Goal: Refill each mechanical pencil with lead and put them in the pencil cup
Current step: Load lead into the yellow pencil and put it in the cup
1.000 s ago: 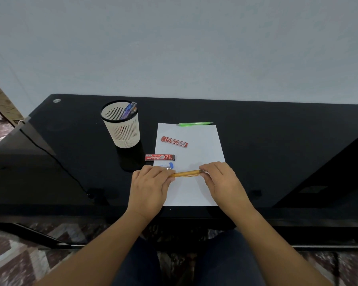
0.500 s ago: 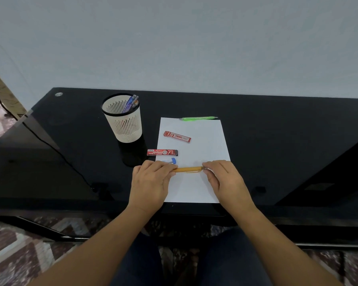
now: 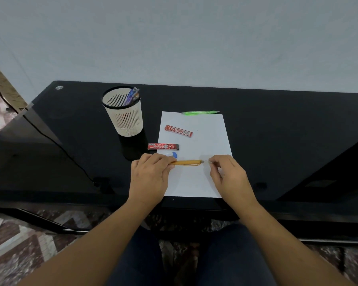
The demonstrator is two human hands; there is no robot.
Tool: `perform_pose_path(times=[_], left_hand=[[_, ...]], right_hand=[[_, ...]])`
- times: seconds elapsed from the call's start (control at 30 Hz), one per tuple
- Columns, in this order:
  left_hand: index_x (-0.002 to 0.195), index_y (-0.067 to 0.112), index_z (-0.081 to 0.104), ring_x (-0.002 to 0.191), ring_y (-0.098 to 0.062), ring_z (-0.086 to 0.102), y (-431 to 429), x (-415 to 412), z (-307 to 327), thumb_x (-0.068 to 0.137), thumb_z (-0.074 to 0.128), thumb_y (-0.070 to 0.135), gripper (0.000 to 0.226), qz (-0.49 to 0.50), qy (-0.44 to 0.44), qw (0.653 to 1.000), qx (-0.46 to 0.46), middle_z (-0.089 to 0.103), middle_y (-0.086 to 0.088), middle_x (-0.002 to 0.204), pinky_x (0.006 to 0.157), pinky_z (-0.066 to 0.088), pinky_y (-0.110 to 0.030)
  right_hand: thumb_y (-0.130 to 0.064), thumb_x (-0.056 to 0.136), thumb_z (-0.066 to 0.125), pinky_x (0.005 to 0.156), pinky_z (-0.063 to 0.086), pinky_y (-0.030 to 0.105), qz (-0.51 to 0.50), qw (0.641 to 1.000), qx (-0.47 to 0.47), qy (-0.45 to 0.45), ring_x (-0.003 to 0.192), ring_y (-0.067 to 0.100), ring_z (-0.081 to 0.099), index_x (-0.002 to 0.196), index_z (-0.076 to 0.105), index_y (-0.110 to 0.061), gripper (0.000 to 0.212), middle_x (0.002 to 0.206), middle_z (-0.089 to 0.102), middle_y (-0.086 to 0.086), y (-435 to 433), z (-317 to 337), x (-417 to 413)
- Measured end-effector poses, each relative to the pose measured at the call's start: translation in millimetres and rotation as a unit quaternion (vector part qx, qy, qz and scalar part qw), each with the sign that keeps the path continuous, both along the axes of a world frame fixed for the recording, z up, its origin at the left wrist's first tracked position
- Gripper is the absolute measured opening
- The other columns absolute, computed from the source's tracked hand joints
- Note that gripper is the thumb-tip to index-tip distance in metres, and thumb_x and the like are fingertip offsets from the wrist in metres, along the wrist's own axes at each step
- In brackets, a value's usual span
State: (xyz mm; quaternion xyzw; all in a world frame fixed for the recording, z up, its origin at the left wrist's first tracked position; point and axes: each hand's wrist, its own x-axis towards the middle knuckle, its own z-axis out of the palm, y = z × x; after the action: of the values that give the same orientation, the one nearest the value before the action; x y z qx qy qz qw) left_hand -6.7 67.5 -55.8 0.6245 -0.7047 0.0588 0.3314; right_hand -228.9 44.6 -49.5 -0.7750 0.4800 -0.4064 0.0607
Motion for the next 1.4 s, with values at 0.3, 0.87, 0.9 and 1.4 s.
perform_pose_path(times=[0.3,0.87,0.9,1.4], left_hand=[[0.108,0.024,0.072,0.091,-0.015,0.054,0.3,-0.5,1.4,0.089,0.064,0.028,0.021,-0.001,-0.002,1.0,0.0,0.068,0.009,0.098,0.076,0.034,-0.029],[0.108,0.023,0.073,0.091,-0.015,0.054,0.9,-1.0,2.8,0.088,0.067,0.026,0.021,-0.009,0.002,1.0,0.0,0.068,0.008,0.096,0.077,0.033,-0.028],[0.108,0.023,0.073,0.091,-0.015,0.054,0.9,-1.1,2.8,0.088,0.067,0.026,0.021,-0.009,0.002,1.0,0.002,0.068,0.008,0.096,0.077,0.034,-0.028],[0.108,0.022,0.073,0.092,-0.017,0.056,1.0,-1.7,4.2,0.087,0.068,0.025,0.022,-0.009,0.001,1.0,0.005,0.069,0.006,0.098,0.077,0.037,-0.03]], right_hand=[[-0.004,0.081,0.065,0.073,0.042,0.009,-0.027,1.0,0.01,-0.001,0.079,0.008,0.054,0.092,0.067,-0.009,0.012,0.089,0.061,-0.001,-0.7,2.1,0.8],[-0.012,0.089,0.06,0.082,0.052,0.031,-0.019,0.991,0.128,0.015,0.101,0.016,0.052,0.109,0.066,-0.018,0.022,0.104,0.057,-0.008,-9.0,-0.9,0.5],[-0.012,0.088,0.06,0.081,0.053,0.032,-0.017,0.992,0.126,0.014,0.1,0.016,0.052,0.108,0.065,-0.019,0.022,0.105,0.057,-0.008,-9.0,-1.3,0.1],[-0.021,0.087,0.063,0.082,0.05,0.038,0.003,0.998,0.01,0.065,0.093,0.014,0.054,0.098,0.066,-0.016,0.013,0.099,0.063,-0.002,-1.5,9.3,1.1]])
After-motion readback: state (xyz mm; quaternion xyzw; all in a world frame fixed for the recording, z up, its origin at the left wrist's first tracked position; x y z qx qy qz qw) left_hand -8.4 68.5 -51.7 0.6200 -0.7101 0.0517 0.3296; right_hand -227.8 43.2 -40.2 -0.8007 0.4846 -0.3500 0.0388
